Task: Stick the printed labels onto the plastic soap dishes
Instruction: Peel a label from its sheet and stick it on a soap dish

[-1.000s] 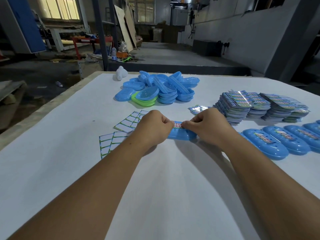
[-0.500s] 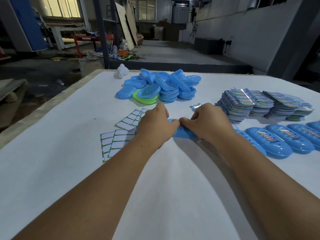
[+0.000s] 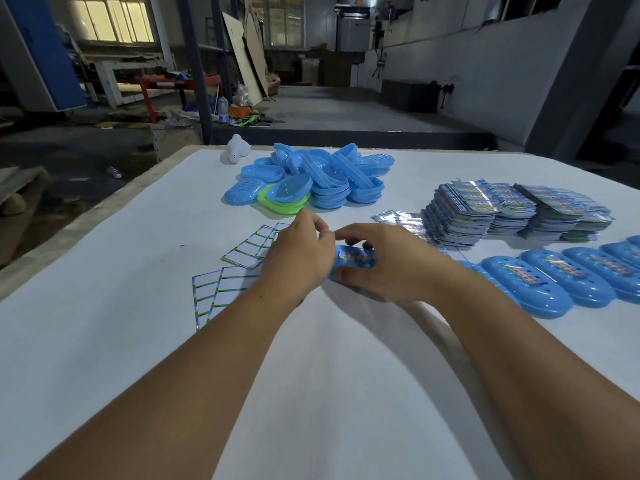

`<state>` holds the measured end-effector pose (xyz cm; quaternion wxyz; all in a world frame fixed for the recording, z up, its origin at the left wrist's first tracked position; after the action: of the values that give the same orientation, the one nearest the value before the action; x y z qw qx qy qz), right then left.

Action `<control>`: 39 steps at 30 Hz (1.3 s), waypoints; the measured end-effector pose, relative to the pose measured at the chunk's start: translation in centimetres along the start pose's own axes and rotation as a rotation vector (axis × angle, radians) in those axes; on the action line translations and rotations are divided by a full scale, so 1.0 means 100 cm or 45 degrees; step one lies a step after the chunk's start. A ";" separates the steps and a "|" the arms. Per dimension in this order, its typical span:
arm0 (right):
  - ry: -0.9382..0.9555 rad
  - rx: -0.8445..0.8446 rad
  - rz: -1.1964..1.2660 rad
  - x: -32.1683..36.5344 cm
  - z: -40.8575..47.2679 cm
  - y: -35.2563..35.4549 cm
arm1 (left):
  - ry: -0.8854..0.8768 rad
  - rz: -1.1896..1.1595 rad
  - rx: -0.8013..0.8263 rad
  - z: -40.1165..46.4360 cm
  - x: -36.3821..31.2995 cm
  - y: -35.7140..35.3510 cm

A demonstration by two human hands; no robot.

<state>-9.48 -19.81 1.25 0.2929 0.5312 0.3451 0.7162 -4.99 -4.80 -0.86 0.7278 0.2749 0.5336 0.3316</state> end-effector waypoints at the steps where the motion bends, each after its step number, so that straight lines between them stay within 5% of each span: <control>1: -0.008 0.010 -0.046 0.001 -0.001 0.002 | 0.001 -0.009 0.004 0.000 0.000 0.001; 14: -0.573 0.134 -0.349 -0.007 -0.034 0.049 | -0.023 0.052 0.072 -0.002 0.002 -0.001; 23: -0.540 0.011 -0.418 -0.017 -0.032 0.060 | -0.019 0.067 0.033 0.000 0.001 0.002; 31: -0.449 0.020 -0.337 -0.022 -0.022 0.048 | -0.254 0.318 -0.429 0.021 0.014 0.007; 39: -0.359 0.015 -0.267 -0.018 -0.014 0.033 | -0.206 0.403 -0.171 0.044 0.038 -0.001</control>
<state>-10.56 -23.50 2.63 0.4085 0.5891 0.3585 0.5980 0.03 -2.12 -2.00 0.7238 0.3320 0.4000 0.4537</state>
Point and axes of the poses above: each hand's wrist, its own z-axis towards the middle knuckle, its own y-axis out of the back of the hand, x = y × z, the point moved 1 cm from there along z, towards the middle knuckle, and after that the axes turned 10 degrees about z, right-handed, at the moved point
